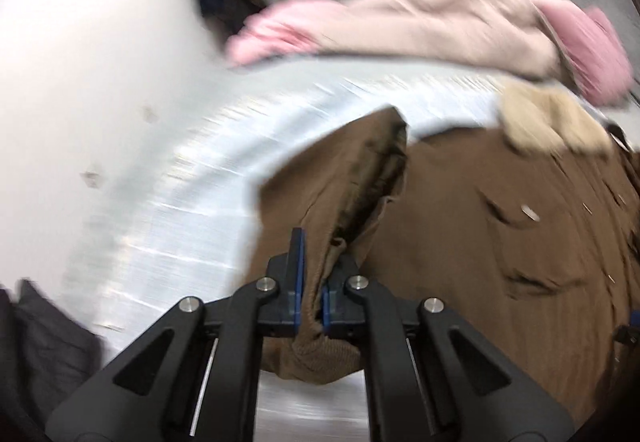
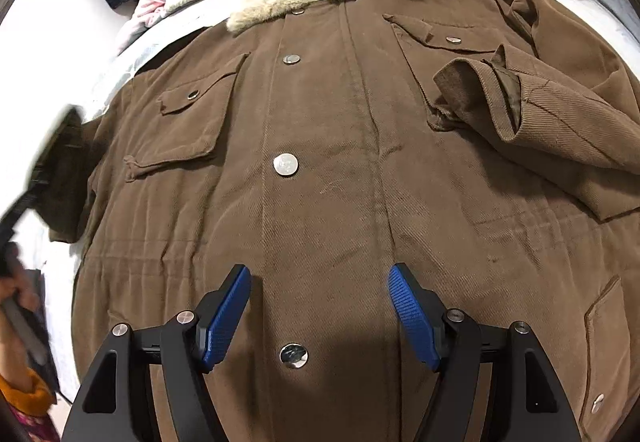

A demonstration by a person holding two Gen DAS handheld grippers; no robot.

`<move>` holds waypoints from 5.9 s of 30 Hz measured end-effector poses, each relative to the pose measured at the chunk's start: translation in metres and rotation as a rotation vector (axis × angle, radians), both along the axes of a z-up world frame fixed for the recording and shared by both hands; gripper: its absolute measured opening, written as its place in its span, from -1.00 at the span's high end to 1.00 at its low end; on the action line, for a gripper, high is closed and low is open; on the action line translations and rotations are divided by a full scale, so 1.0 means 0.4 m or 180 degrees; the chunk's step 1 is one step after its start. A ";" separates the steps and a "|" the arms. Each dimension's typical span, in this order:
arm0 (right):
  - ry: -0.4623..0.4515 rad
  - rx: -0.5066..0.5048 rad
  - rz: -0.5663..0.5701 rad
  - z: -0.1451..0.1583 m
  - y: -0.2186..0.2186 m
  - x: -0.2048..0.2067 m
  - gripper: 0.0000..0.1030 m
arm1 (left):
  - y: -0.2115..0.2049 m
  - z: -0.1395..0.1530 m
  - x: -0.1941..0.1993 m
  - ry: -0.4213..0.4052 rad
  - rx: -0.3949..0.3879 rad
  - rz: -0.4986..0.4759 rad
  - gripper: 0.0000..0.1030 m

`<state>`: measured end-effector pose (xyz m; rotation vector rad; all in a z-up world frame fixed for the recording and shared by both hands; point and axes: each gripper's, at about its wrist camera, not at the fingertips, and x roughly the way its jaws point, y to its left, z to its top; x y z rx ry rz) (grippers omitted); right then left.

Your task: Fold large clothes

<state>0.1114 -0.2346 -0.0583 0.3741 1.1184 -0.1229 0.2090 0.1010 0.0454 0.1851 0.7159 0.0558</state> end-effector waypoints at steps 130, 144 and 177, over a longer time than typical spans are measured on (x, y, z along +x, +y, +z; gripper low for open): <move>-0.0598 -0.1141 -0.2436 0.349 -1.384 -0.487 -0.08 | -0.433 -0.156 -0.332 0.0608 -0.0897 -0.1498 -0.70; -0.0688 0.0259 -0.2346 0.153 -1.343 -0.479 0.90 | -0.529 -0.156 -0.412 0.0774 -0.0781 -0.1819 -0.70; -0.2006 -0.0498 -0.0402 0.742 -0.640 -0.003 0.90 | -0.418 -0.003 -0.125 0.0980 -0.1881 -0.1822 -0.70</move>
